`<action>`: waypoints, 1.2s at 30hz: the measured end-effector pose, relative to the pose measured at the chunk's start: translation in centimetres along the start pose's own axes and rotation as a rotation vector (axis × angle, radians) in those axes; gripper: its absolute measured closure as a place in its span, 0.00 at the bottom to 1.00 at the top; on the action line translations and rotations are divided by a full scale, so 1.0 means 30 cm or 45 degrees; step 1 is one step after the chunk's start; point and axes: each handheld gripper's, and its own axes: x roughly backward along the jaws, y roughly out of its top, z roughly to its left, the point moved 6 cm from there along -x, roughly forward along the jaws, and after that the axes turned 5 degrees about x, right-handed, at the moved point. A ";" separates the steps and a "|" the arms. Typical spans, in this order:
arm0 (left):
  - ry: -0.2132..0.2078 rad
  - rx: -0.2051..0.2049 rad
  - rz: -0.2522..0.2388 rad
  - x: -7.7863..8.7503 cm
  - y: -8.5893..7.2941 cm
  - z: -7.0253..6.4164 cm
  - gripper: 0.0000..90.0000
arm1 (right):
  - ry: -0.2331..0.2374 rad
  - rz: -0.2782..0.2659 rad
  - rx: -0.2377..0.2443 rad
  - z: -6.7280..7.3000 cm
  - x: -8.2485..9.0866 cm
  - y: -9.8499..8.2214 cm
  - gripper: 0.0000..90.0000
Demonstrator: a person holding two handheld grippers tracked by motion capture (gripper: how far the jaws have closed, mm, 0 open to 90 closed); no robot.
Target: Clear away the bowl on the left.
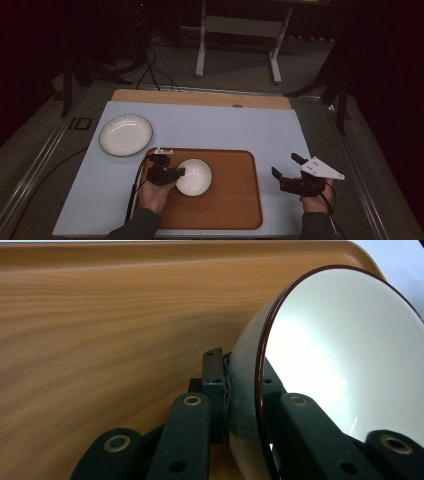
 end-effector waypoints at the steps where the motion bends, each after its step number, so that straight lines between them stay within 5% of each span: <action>1: 0.001 0.000 -0.001 -0.001 0.000 -0.001 0.92 | 0.001 0.001 0.000 0.001 0.000 0.000 0.16; 28: -0.013 0.028 -0.068 -0.034 0.015 -0.006 0.88 | 0.001 0.001 -0.004 0.003 -0.002 -0.001 0.16; 31: -0.040 0.014 -0.088 -0.021 0.021 -0.009 0.83 | 0.000 0.000 -0.005 0.001 -0.001 -0.001 0.16; 36: 0.004 -0.058 -0.149 0.025 0.036 -0.011 0.77 | 0.000 -0.002 -0.003 0.001 -0.001 0.000 0.16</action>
